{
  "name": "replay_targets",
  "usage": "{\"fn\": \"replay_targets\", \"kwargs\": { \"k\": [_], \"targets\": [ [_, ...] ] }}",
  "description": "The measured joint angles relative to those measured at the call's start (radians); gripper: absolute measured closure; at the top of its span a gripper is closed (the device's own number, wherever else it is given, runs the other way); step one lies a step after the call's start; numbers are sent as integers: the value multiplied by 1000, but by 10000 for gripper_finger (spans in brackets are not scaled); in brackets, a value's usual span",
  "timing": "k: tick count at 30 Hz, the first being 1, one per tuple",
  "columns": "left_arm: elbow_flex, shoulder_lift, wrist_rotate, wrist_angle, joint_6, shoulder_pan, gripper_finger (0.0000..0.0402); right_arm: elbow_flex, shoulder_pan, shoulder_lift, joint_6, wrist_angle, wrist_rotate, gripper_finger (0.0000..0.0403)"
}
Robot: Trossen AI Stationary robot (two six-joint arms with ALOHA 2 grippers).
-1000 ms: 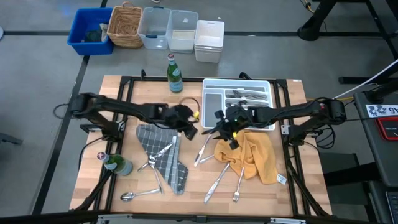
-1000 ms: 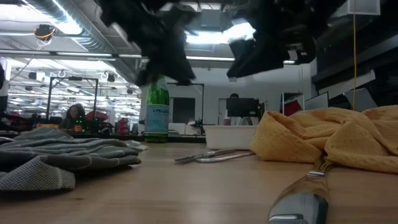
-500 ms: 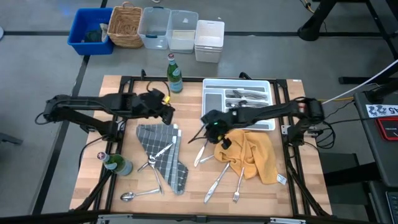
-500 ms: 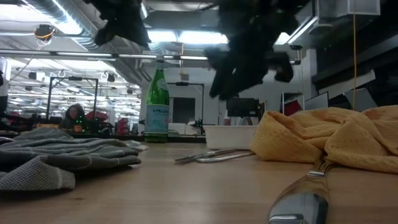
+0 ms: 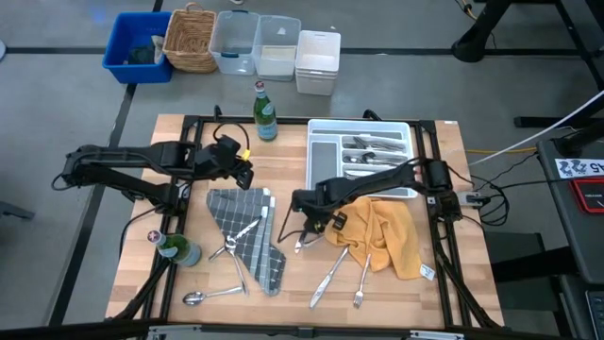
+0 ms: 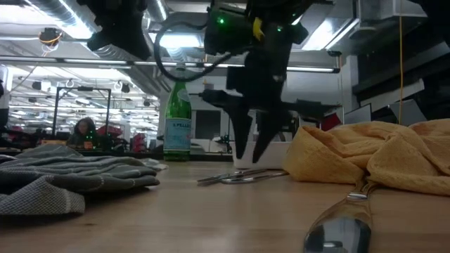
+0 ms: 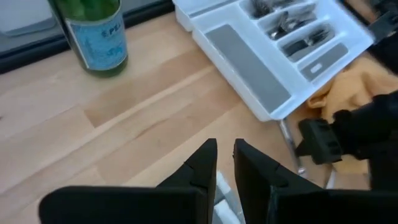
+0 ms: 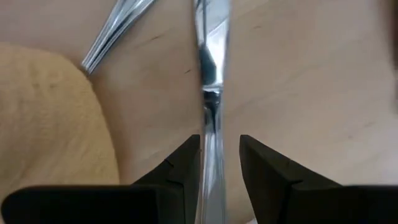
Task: Sort silverware
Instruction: Put the silver knife into the cutlery tray
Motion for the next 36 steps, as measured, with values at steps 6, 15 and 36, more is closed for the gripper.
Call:
{"fn": "replay_targets", "kwargs": {
  "k": [6, 15, 36],
  "targets": [
    [-37, 1, 0, -18, 0, 0, 359, -1, 31, 19, -27, 0, 15, 288],
    [-44, 6, 0, -12, 1, 0, 359, 0, 33, 53, -26, 65, 16, 288],
    [-44, 6, 2, -9, 26, -1, 359, 3, -2, 72, 187, 25, -77, 364]
  ]
}}
